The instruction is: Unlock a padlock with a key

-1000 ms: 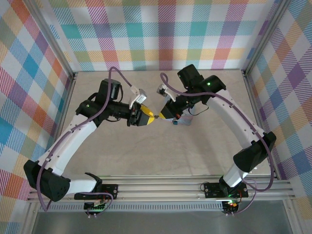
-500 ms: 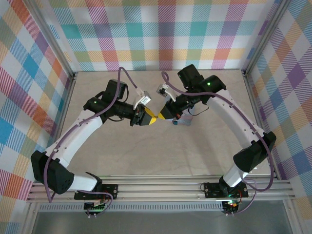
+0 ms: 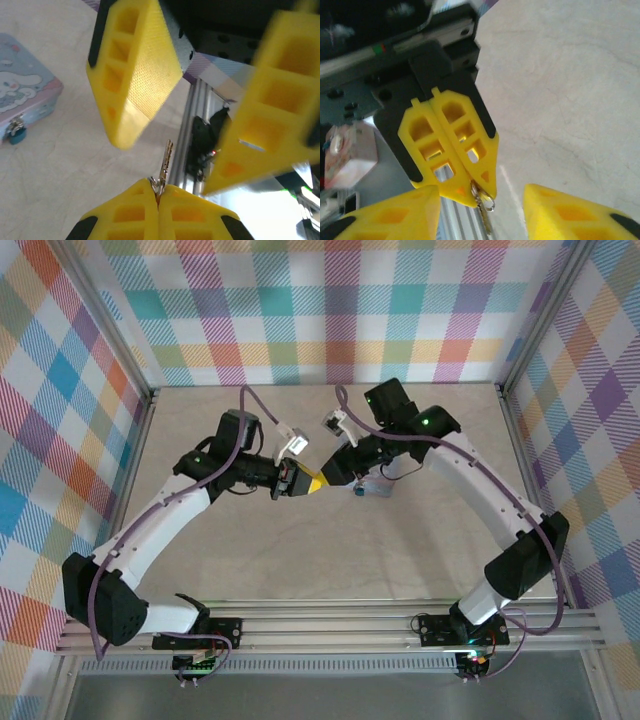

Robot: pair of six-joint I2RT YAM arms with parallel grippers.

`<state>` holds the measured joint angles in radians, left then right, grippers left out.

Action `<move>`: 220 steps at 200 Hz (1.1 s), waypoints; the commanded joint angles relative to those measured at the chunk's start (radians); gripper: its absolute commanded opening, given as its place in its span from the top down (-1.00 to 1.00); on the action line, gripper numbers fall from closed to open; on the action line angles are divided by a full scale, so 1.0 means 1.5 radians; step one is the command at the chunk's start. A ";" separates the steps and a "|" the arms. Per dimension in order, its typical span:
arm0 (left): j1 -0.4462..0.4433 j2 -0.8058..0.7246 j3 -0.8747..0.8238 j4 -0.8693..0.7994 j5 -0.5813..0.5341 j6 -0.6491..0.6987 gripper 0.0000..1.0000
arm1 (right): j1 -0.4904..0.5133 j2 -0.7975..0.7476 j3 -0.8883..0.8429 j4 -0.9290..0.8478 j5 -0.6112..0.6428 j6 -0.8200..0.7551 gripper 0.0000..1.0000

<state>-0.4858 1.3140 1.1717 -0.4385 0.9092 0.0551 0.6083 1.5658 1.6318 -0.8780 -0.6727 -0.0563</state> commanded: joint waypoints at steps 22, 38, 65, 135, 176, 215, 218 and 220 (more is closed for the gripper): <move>0.001 -0.014 -0.142 0.415 -0.081 -0.390 1.00 | -0.042 -0.079 -0.148 0.344 0.047 0.359 -0.13; 0.001 -0.018 -0.162 0.465 -0.109 -0.439 1.00 | -0.046 -0.084 -0.177 0.393 0.051 0.435 -0.11; 0.003 -0.024 -0.156 0.472 -0.123 -0.475 1.00 | -0.046 -0.089 -0.241 0.490 0.041 0.540 -0.13; 0.002 -0.039 -0.170 0.474 -0.125 -0.492 1.00 | -0.045 -0.089 -0.297 0.542 0.020 0.609 0.48; 0.003 -0.038 -0.159 0.417 -0.114 -0.459 1.00 | -0.043 -0.098 -0.312 0.571 -0.023 0.572 1.00; 0.004 -0.047 -0.114 0.288 -0.117 -0.373 0.69 | -0.043 -0.121 -0.285 0.485 -0.009 0.429 1.00; 0.003 -0.048 -0.111 0.279 -0.119 -0.368 0.64 | -0.044 -0.121 -0.281 0.477 -0.009 0.417 1.00; 0.004 -0.050 -0.108 0.272 -0.121 -0.365 0.60 | -0.044 -0.121 -0.277 0.471 -0.009 0.410 1.00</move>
<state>-0.4820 1.2793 0.9520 0.1047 0.7353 -0.5911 0.5388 1.4300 1.1770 -0.0883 -0.6701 0.7303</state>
